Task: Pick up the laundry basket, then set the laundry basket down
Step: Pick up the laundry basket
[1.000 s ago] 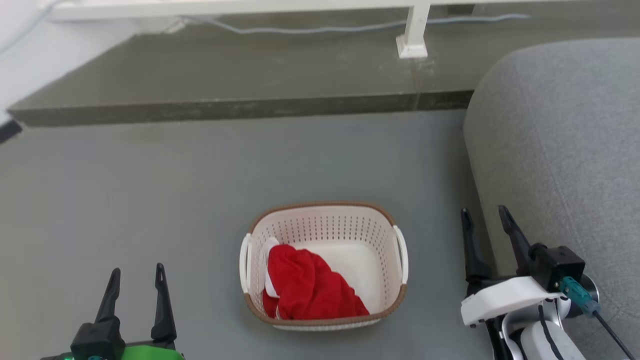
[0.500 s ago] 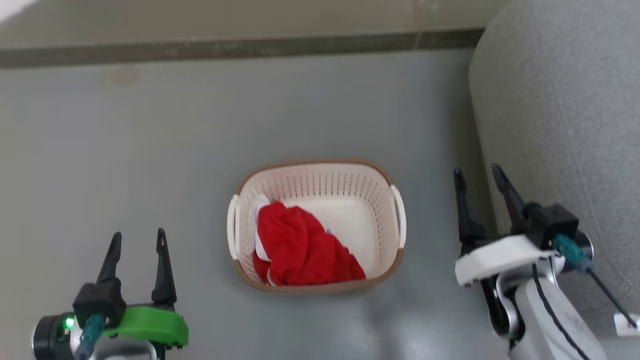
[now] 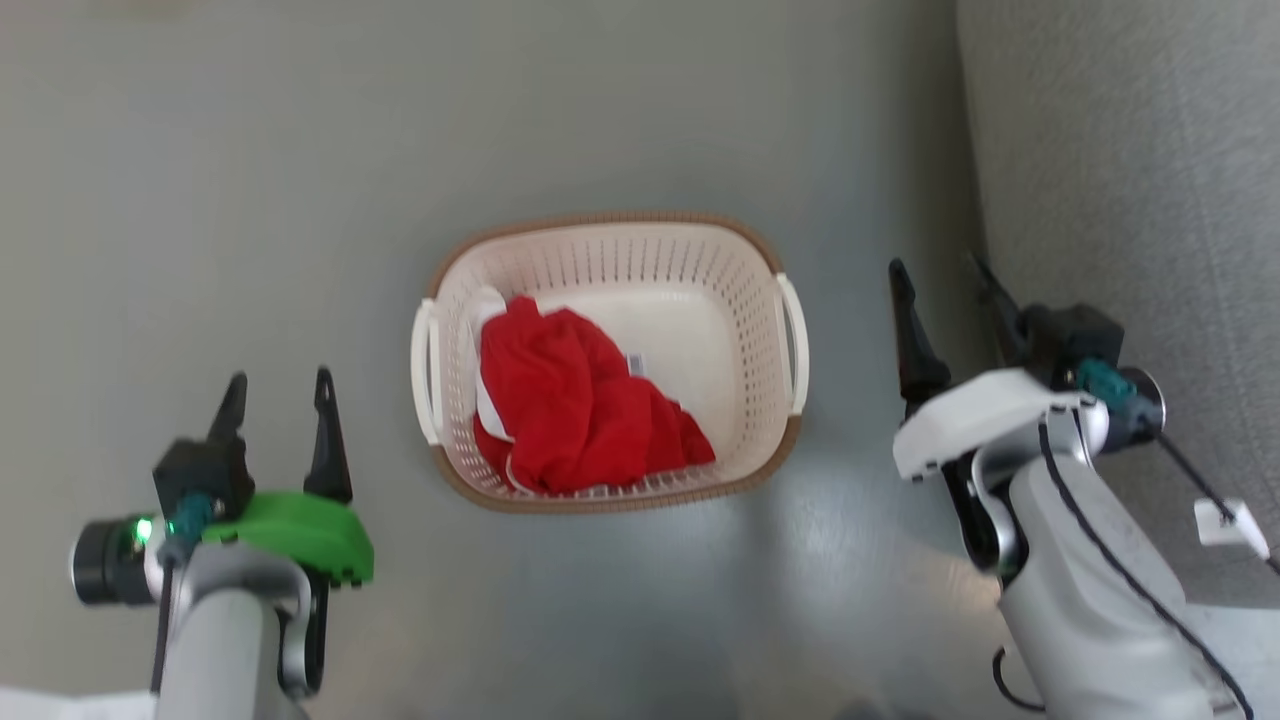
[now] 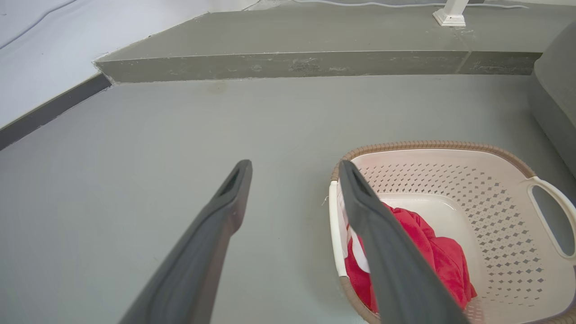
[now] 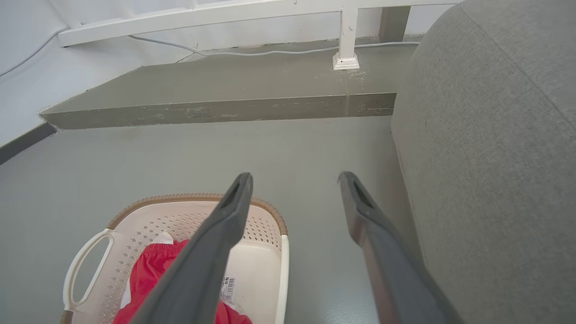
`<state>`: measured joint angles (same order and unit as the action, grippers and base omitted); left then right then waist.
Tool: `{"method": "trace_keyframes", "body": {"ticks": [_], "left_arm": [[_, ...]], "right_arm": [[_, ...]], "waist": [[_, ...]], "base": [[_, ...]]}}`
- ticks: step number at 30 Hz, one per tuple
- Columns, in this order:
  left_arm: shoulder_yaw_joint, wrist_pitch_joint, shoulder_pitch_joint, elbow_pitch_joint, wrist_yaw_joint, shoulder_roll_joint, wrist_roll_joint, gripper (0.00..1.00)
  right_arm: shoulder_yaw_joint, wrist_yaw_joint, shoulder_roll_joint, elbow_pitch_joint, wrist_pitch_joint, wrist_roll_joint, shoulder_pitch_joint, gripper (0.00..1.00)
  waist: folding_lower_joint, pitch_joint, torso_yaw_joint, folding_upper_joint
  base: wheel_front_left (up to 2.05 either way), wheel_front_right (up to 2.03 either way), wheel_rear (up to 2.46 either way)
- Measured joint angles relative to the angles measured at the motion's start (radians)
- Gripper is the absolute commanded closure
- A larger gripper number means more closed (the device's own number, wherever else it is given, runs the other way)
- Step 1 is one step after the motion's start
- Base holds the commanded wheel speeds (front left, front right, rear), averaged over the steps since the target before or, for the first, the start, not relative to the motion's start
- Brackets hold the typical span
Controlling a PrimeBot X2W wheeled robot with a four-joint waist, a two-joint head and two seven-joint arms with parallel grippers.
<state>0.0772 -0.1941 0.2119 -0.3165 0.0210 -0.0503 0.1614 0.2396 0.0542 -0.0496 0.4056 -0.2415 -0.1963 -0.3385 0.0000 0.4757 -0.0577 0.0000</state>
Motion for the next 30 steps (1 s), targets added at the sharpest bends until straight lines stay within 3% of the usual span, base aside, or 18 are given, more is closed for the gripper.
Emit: {"method": "trace_keyframes", "body": {"ticks": [17,30], "left_arm": [[0.068,0.037,0.288,-0.205,-0.044,0.006,-0.008,0.00],[0.117,0.001,0.424,-0.337,-0.073,0.017,-0.016,0.00]], "right_arm": [[0.076,0.027,-0.009,0.199,0.041,-0.115,-0.264,0.00],[0.133,0.038,-0.012,0.316,0.021,-0.167,-0.348,0.00]], "waist": [[0.0001,0.258,0.005,0.0000],[0.0002,0.418,0.030,0.0000]], "base": [[0.00,0.00,0.00],[0.00,0.00,0.00]]}}
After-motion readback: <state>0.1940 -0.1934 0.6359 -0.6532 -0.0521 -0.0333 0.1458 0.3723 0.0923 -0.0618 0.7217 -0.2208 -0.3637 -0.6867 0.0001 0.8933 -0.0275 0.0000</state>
